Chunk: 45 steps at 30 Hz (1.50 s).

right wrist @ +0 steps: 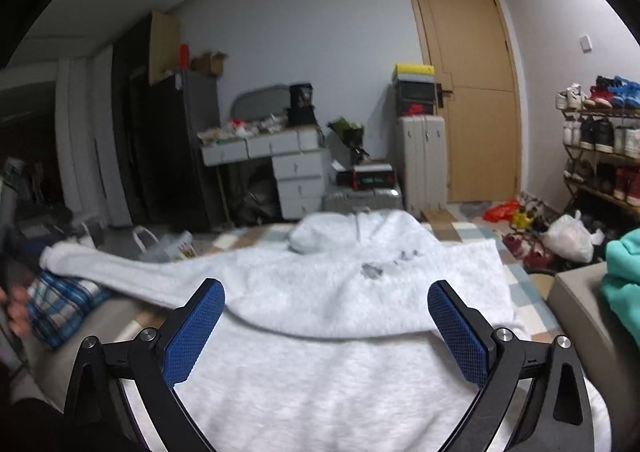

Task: Fold large clothes
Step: 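Grasp the other sleeve cuff with the left gripper and lift it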

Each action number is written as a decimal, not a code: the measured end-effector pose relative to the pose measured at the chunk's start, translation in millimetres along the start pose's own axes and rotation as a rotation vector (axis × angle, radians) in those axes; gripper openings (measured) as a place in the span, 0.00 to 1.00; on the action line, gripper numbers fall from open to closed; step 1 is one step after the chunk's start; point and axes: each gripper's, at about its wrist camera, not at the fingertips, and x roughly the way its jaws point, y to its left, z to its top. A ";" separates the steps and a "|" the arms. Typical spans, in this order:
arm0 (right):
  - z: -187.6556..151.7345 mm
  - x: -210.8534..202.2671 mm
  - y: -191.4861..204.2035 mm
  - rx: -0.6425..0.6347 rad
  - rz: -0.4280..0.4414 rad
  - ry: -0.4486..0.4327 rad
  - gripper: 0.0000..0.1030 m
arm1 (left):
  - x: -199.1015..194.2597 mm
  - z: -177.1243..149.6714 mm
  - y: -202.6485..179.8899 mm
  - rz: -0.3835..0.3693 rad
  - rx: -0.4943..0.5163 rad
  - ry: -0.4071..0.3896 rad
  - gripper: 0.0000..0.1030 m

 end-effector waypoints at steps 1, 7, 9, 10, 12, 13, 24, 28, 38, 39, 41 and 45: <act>-1.4 3.7 -2.4 0.008 0.013 0.011 1.00 | 2.1 5.2 13.8 0.013 -0.027 0.018 0.99; -9.0 6.9 -4.8 0.002 0.057 0.024 1.00 | 24.1 22.3 82.5 0.033 -0.164 0.148 0.99; -11.5 5.8 -3.4 -0.015 0.061 0.012 1.00 | 33.7 22.3 97.8 0.014 -0.230 0.190 0.99; -12.6 6.0 -1.4 -0.022 0.063 0.008 1.00 | 38.4 20.6 105.2 0.011 -0.261 0.215 0.99; -13.4 5.2 0.9 -0.037 0.072 0.006 1.00 | 46.0 17.8 111.9 -0.018 -0.312 0.246 0.99; -14.0 6.4 1.9 -0.042 0.074 0.007 1.00 | 49.2 15.9 114.9 -0.045 -0.340 0.263 0.99; -19.4 16.8 4.2 -0.069 0.054 0.045 1.00 | 107.8 11.8 106.5 -0.107 -0.462 0.365 0.99; -21.8 21.1 1.3 -0.080 0.036 0.055 1.00 | 119.1 18.1 107.3 -0.033 -0.412 0.347 0.99; -24.4 30.4 -12.3 -0.051 -0.003 0.109 1.00 | 110.5 24.2 129.4 -0.062 -0.392 0.266 0.24; -24.3 30.7 -11.7 -0.050 -0.005 0.110 1.00 | 107.5 25.4 130.1 -0.077 -0.389 0.250 0.22; -24.7 31.3 -11.5 -0.051 -0.008 0.116 1.00 | 97.9 29.2 128.2 -0.089 -0.375 0.203 0.14; -25.9 32.9 -9.2 -0.064 -0.015 0.128 1.00 | 89.7 34.8 120.4 -0.108 -0.311 0.141 0.14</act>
